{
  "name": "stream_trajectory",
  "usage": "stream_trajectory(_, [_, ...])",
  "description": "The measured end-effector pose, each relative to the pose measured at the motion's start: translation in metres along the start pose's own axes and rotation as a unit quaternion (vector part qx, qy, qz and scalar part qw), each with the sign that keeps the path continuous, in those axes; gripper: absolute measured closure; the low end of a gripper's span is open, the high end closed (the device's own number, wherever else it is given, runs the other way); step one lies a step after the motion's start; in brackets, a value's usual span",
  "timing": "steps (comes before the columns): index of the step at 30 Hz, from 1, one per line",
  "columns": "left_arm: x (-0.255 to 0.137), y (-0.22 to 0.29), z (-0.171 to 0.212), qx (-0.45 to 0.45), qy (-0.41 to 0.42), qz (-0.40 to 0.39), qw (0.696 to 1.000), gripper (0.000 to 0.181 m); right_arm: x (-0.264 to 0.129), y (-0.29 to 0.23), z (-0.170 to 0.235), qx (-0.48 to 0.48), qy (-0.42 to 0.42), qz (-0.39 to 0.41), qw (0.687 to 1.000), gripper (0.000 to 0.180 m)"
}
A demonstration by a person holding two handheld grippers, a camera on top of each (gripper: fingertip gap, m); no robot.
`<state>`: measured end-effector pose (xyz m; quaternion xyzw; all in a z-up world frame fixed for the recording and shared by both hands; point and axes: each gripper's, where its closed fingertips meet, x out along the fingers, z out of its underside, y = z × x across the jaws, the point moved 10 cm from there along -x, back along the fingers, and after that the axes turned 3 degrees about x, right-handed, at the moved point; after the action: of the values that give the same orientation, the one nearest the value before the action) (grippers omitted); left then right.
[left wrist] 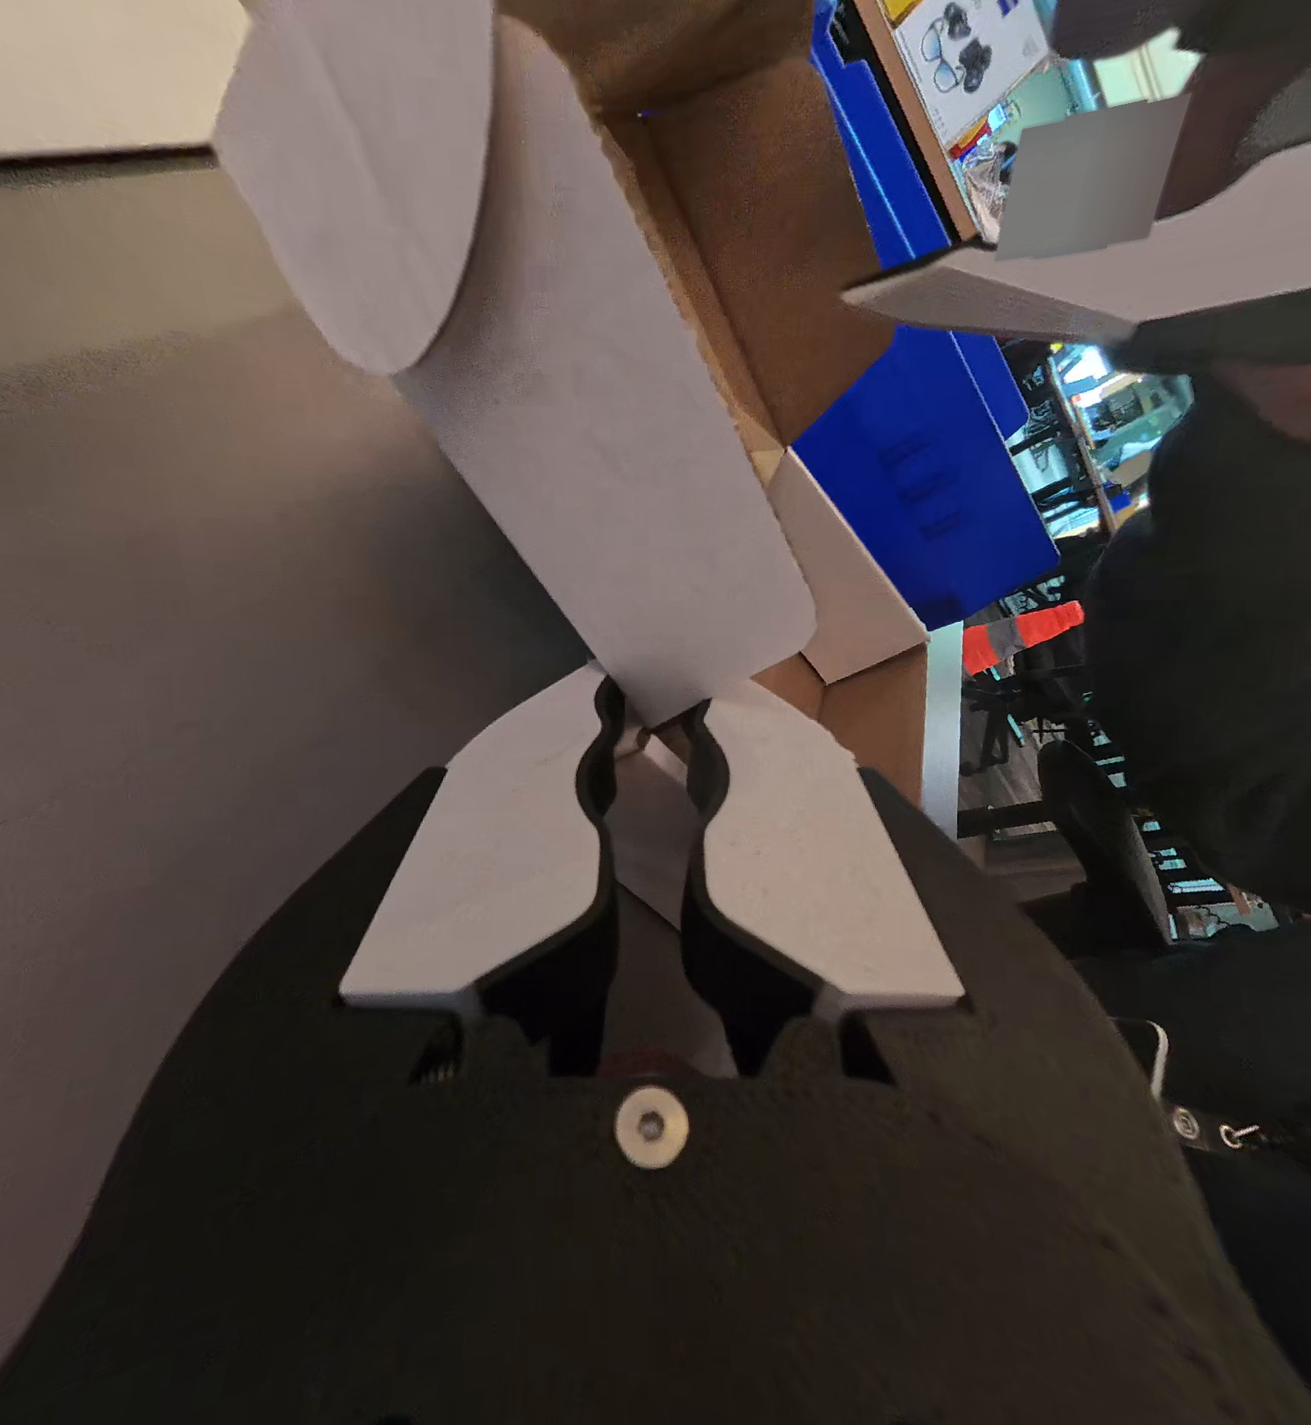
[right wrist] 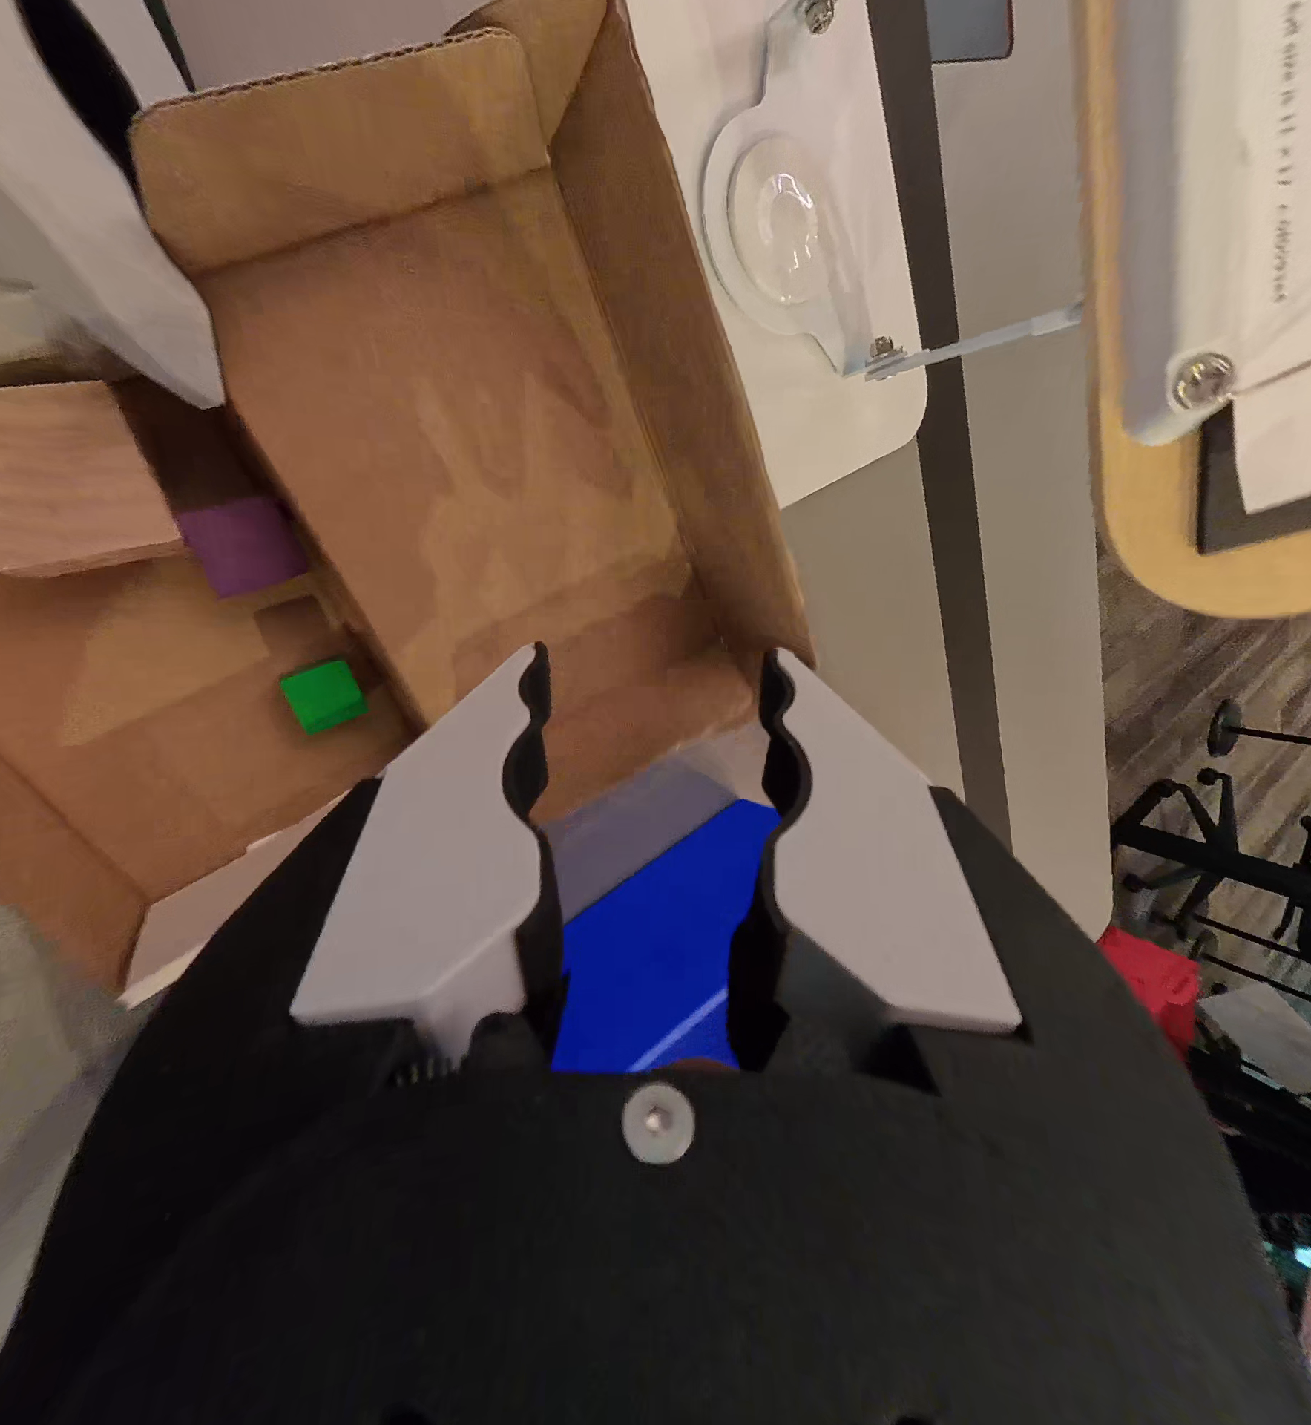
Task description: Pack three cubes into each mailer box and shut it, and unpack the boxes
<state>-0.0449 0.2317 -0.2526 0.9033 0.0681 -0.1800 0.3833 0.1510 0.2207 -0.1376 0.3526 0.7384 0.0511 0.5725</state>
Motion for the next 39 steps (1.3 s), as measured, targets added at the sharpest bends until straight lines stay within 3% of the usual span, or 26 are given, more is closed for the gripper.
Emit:
stream_trajectory(4, [-0.001,-0.002,0.000,-0.006,-0.001,0.000,1.000,0.168,-0.024,-0.003,0.011,0.019,0.027,-0.013,0.999,0.126])
stream_trajectory(10, [-0.006,-0.003,0.002,-0.002,-0.011,0.003,1.000,0.169,-0.039,-0.032,0.014,0.015,0.070,-0.113,0.991,0.125])
stream_trajectory(26, [-0.016,-0.006,0.005,0.010,-0.018,0.006,1.000,0.169,0.005,-0.095,-0.013,-0.076,0.069,-0.252,0.962,0.126])
stream_trajectory(32, [-0.016,-0.006,0.004,0.008,-0.019,0.007,1.000,0.169,0.030,-0.111,-0.028,-0.087,0.047,-0.263,0.960,0.124])
stream_trajectory(39, [-0.016,-0.006,0.004,0.012,-0.019,0.008,1.000,0.169,0.046,-0.116,-0.032,-0.097,0.017,-0.250,0.963,0.137])
